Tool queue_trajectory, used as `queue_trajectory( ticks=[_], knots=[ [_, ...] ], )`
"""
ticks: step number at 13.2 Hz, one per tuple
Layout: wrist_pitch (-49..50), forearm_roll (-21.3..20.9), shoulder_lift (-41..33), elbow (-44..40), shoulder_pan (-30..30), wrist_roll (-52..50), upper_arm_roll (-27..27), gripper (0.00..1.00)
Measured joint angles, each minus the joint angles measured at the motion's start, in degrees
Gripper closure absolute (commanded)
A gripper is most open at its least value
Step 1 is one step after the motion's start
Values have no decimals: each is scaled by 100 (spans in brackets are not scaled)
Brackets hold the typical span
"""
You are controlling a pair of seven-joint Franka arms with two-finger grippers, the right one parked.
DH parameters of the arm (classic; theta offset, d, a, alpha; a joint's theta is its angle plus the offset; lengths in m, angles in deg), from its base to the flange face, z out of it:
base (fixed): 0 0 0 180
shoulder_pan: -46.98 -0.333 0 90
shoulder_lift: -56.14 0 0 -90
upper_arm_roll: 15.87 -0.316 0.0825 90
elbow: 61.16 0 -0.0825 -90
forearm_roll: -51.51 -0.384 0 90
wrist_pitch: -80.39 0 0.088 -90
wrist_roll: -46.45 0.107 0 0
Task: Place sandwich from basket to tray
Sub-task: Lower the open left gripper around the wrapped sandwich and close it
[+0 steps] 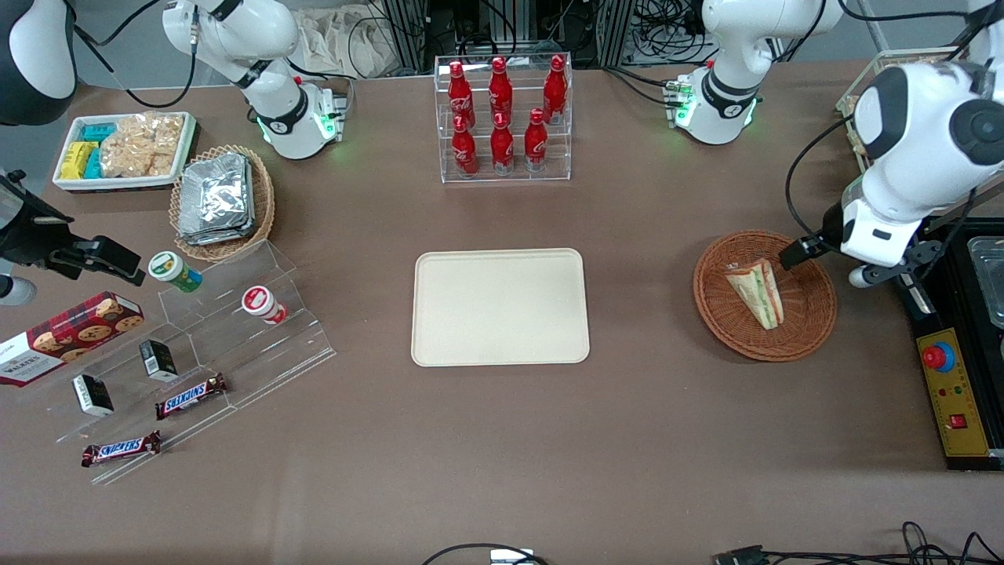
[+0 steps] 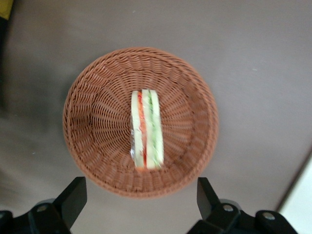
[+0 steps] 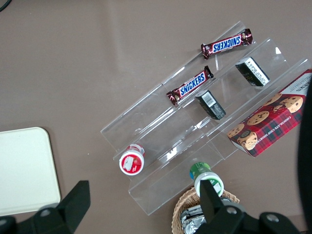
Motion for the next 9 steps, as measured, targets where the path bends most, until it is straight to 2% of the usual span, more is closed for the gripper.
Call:
queue_trajectory(
  ticks=[5,9],
  knots=[
    [-1448,60,662,559,1,-342,-82,0],
    [-2247,88,1181,838,14,-558,-78,0]
  ],
)
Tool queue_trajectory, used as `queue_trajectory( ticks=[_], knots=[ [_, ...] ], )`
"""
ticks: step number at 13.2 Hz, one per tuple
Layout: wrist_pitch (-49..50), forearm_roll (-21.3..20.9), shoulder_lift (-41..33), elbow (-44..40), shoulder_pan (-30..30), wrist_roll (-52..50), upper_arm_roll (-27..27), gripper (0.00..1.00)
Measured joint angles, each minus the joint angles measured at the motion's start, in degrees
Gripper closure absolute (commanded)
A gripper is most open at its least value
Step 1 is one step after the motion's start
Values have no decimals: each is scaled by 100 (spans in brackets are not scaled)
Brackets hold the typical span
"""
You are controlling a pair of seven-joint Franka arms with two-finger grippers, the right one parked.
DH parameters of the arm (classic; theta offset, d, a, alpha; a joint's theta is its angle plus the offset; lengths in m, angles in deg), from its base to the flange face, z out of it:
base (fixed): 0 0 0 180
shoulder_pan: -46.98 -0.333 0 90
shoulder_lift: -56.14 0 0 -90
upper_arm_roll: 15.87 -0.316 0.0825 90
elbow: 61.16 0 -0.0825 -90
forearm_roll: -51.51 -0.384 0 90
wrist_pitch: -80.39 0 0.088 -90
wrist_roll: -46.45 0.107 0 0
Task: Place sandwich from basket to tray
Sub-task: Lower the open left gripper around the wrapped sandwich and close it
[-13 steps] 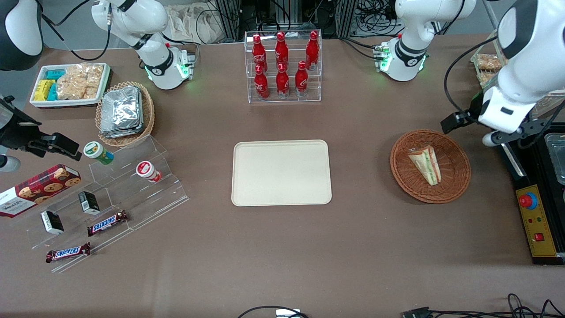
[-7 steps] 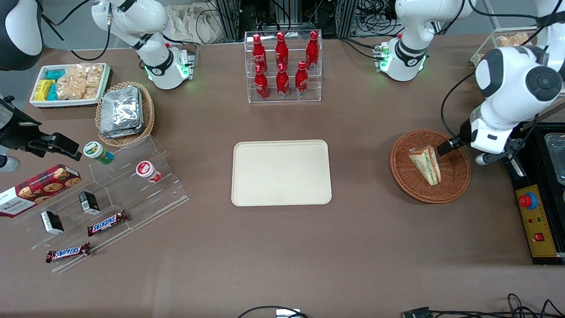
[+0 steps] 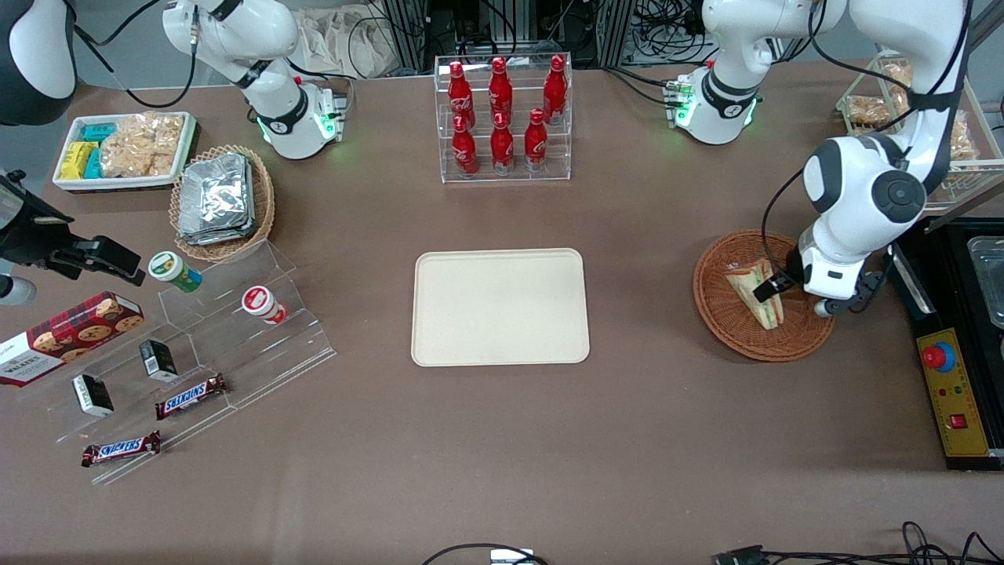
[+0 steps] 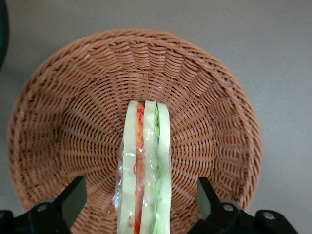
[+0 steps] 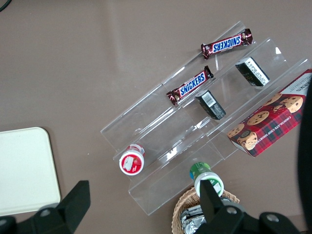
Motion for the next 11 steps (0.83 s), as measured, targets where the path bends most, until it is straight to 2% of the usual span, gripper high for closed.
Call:
queue_trajectory(
  ticks=[3,7,8,9,10,11],
  knots=[
    [-664,1,295,312,31,-159,11,1],
    [-820,1,494,401,63,-165,46,11],
    [-821,1,495,401,74,-166,54,24],
    [-821,1,494,401,81,-166,56,54],
    [-821,1,495,401,83,-165,59,75],
    [-821,1,496,401,84,-165,61,89]
  ],
)
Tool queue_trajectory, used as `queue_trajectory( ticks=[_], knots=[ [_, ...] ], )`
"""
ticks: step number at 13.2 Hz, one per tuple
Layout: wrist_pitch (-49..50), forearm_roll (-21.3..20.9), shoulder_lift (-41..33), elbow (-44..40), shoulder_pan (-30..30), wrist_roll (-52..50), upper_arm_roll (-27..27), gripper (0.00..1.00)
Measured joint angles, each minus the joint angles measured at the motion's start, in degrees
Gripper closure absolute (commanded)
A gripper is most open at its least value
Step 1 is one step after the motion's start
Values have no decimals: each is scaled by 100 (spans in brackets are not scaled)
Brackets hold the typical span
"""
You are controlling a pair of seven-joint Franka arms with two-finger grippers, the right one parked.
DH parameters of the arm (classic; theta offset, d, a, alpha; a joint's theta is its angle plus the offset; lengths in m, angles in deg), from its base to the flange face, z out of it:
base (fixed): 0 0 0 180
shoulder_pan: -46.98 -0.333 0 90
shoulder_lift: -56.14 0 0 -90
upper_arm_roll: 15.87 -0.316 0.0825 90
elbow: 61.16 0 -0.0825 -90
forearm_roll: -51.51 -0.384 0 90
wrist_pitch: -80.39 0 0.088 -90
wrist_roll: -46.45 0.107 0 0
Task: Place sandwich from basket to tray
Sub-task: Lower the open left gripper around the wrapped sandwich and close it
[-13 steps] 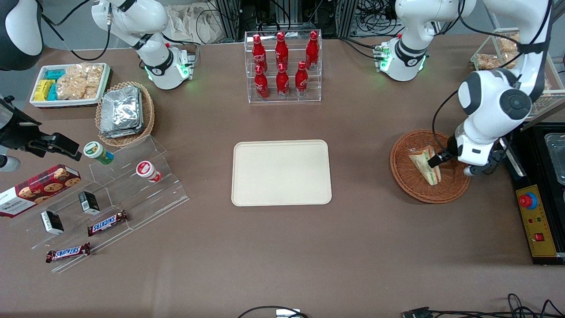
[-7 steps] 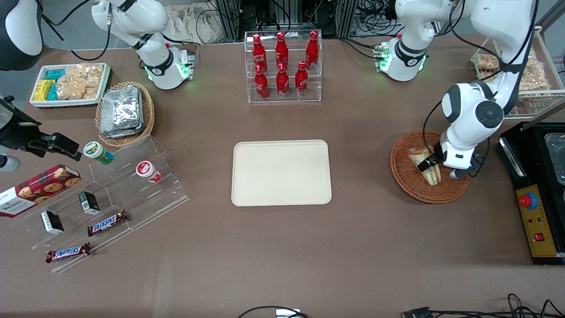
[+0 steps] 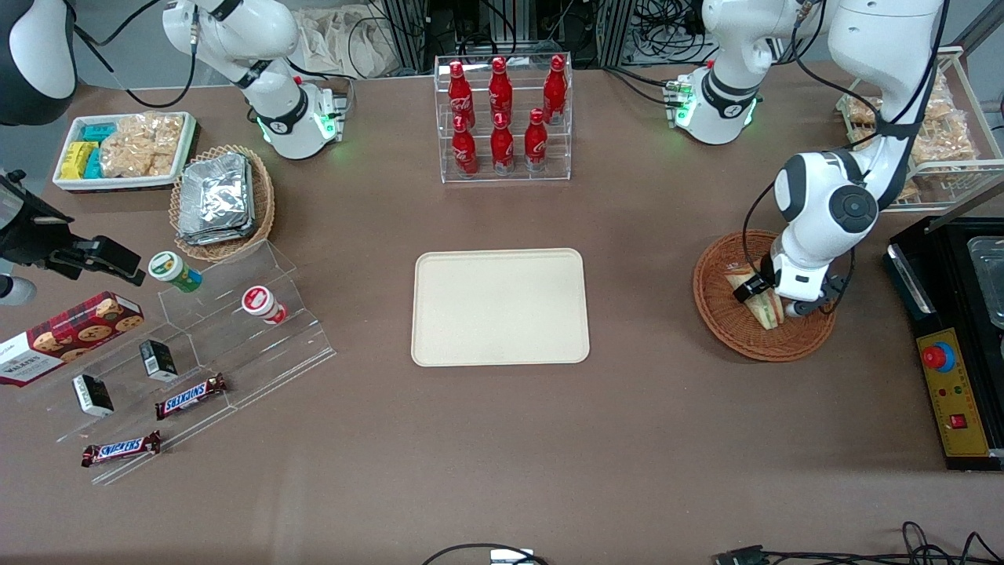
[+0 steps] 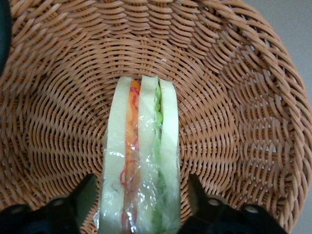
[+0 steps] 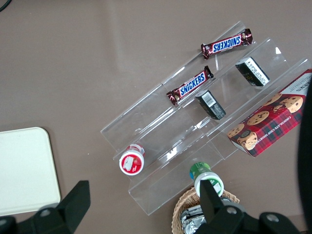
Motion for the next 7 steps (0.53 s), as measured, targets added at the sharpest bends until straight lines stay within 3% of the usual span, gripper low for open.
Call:
queue_trajectory(
  ticks=[7],
  knots=[
    [489,0,-254,-61,1,0,2,95]
  ],
)
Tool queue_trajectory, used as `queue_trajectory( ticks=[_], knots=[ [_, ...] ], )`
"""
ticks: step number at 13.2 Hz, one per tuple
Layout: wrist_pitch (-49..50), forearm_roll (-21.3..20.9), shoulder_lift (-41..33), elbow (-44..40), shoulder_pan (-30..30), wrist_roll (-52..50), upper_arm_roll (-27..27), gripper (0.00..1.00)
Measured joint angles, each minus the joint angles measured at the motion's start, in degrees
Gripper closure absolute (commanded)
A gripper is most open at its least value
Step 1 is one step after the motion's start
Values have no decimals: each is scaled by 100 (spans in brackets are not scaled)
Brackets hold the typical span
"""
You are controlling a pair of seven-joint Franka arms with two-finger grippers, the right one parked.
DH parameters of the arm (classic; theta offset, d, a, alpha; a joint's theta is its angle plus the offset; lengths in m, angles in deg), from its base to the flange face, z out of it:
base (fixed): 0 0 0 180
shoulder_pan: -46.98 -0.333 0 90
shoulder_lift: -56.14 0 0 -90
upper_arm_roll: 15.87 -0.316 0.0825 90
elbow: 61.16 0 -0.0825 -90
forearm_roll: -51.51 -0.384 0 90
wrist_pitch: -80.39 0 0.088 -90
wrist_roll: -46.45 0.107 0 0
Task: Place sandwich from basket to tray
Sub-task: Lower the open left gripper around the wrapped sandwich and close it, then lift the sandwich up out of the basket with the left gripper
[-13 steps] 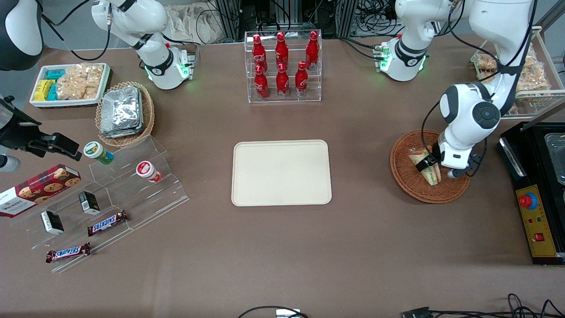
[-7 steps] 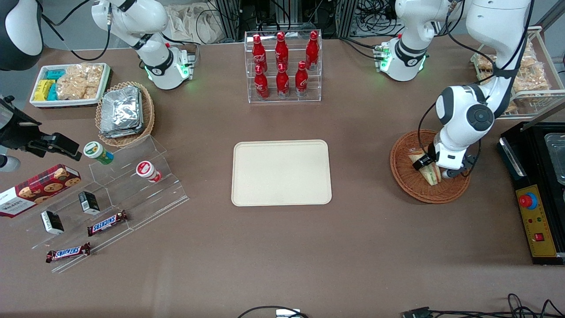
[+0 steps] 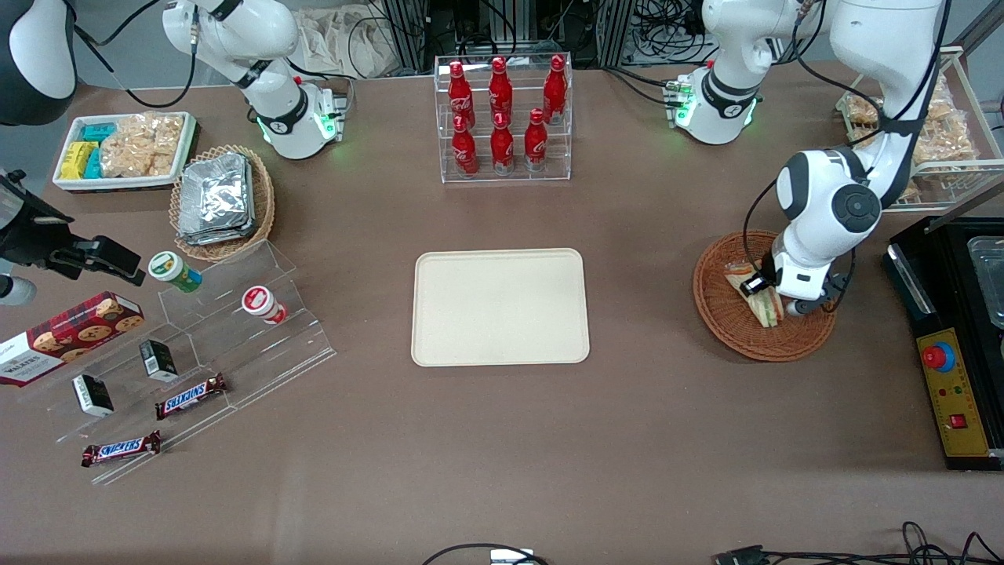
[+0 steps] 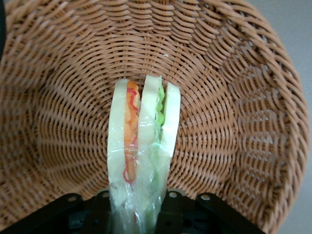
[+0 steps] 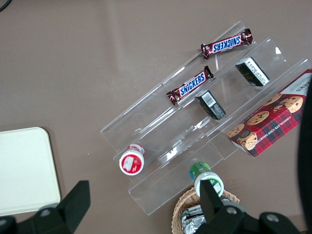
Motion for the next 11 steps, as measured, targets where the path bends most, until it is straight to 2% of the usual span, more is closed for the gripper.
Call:
queue_trajectory(
  ticks=[5,8,11],
  knots=[
    [1733,-2,-1105,-481,5,23,8,98],
    [3301,-4,-1538,-1431,11,168,10,98],
    [4437,-3,-1563,-2504,68,361,16,98]
  ],
)
